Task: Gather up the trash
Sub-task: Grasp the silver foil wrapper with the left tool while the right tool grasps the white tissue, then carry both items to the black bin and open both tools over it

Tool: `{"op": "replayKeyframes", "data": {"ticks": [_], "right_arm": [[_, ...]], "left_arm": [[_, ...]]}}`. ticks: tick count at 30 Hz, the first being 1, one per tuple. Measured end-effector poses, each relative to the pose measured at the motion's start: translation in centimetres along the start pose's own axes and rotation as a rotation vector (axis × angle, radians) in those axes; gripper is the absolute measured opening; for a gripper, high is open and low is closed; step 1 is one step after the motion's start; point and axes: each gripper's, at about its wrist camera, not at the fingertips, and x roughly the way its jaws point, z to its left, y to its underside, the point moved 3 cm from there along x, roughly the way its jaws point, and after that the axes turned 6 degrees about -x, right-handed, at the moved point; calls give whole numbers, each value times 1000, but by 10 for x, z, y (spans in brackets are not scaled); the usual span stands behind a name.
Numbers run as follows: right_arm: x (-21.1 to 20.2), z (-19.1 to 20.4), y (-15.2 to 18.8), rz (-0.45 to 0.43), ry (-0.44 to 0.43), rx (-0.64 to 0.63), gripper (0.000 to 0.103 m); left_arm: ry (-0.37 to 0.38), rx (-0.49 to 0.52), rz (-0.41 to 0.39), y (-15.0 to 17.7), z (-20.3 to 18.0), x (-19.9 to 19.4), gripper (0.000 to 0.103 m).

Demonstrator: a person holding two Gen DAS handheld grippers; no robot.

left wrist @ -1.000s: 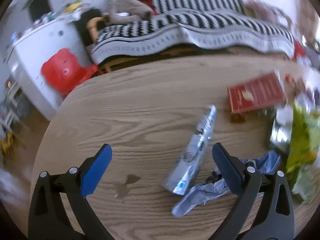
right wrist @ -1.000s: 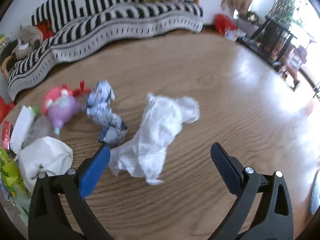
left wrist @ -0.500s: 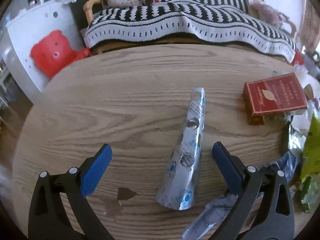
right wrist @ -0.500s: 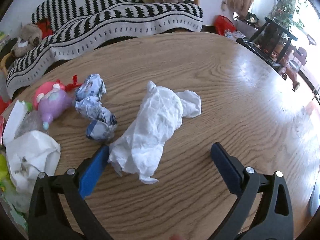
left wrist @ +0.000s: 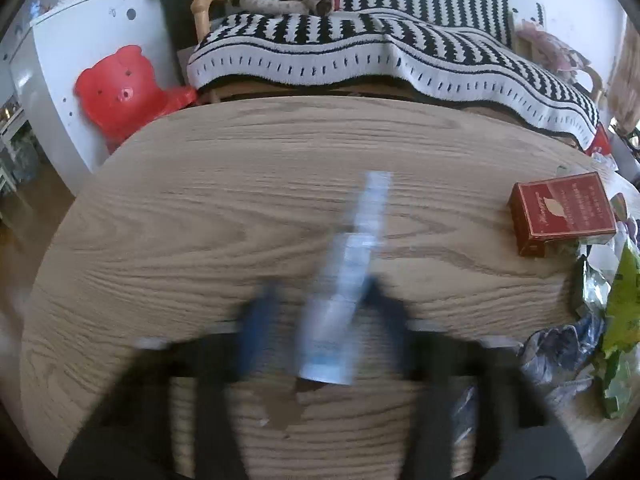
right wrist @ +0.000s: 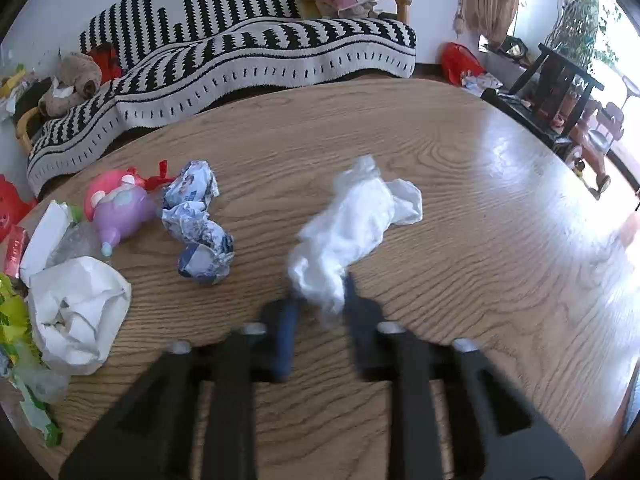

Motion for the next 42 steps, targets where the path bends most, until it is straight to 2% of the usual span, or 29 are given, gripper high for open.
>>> {"op": "replayKeyframes", "data": {"ticks": [2,16,22,25,27,29,35,37,39,42], "right_arm": [[-2,-3,0,-2,-38,25,10],[-34,23,2,-78,-96,-9,8],[-41,28,1,-104,-85,-17,8],[-46,29,-1,-115,-125,4,8],[-64,26,-3,-164,-129,-1,8],[-94,18,0,-234,-137,-6,8],[-202,-32,22,-373,-283,-35,8],[-237,-51,33,-395,-334,-56,8],[-268,-72,54,-397,-359,-84,8],[-291,-110,93,-374,-345,-79,8]], "left_arm": [[29,-25,17,2,5,-3,24],[13,-3,7,13,13,-34,23],[33,-8,-29,13,10,-51,23],[67,-11,-65,16,-6,-78,23],[110,3,-129,19,-32,-116,23],[147,67,-180,29,-66,-151,23],[383,307,-219,70,-195,-258,23],[489,372,-192,96,-237,-286,23],[587,451,-128,131,-277,-302,23],[641,559,-46,184,-323,-307,23]]}}
